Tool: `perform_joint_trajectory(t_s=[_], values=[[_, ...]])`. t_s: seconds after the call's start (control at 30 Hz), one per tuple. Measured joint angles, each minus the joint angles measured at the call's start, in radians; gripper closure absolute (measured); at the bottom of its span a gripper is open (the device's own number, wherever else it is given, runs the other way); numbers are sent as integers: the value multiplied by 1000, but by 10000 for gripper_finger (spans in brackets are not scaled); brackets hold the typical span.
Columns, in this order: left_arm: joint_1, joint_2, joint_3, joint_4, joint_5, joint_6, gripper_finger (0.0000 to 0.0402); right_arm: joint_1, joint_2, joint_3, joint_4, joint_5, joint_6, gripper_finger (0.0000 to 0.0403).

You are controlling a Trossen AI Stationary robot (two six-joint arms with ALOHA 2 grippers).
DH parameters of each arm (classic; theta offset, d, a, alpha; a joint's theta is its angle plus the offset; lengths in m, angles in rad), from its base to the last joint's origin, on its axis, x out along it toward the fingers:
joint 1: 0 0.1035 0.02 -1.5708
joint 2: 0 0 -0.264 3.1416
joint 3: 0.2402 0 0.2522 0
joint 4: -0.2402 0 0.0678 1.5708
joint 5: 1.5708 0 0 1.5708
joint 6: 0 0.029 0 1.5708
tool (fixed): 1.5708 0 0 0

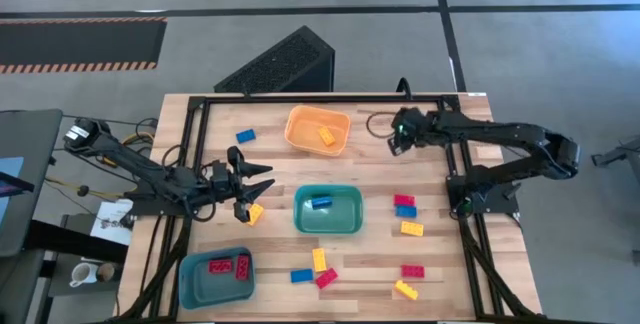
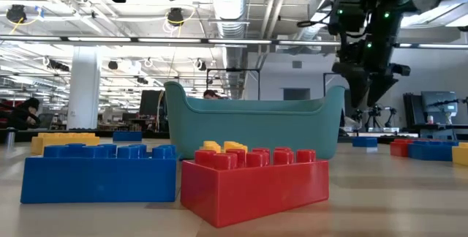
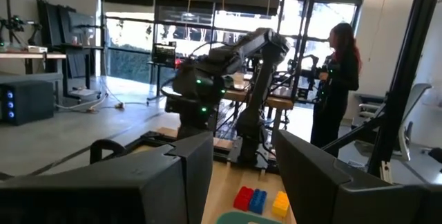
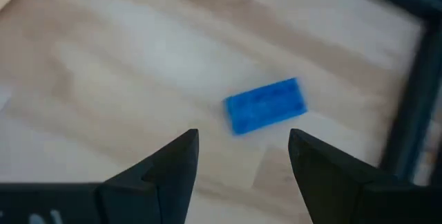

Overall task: Sort & place blocks by color
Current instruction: Put the blue game piece into the green bin

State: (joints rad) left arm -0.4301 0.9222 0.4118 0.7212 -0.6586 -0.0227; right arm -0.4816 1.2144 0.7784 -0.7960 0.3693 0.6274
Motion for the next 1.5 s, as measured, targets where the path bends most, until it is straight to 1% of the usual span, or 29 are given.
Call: perform_joint_trajectory(t_s=[0.27, 0.37, 0.47, 0.6, 0.87, 1.03, 1.17, 1.27, 1.5], values=[[0, 0, 0, 0, 0, 1, 255, -155, 43, -14, 133, -15, 23, 154], [0, 0, 0, 0, 0, 0, 255, -225, 73, -58, 186, -56, 50, 154], [0, 0, 0, -3, 1, 0, 255, -273, 94, -119, 291, -106, 72, 154], [0, 0, 0, -8, 1, 0, 255, -303, 125, -173, 371, -111, 143, 154], [0, 0, 0, -7, -5, 0, 255, -297, 230, -175, 437, -109, 161, 154], [0, 0, 0, -7, -4, 0, 255, -284, 287, -174, 465, -113, 128, 154], [0, 0, 0, -8, -4, 1, 255, -248, 288, -162, 456, -109, 54, 154], [0, 0, 0, -8, -4, 8, 255, -225, 270, -159, 412, -135, 30, 154], [0, 0, 0, -8, -4, 9, 255, -217, 231, -160, 301, -174, 84, 154]])
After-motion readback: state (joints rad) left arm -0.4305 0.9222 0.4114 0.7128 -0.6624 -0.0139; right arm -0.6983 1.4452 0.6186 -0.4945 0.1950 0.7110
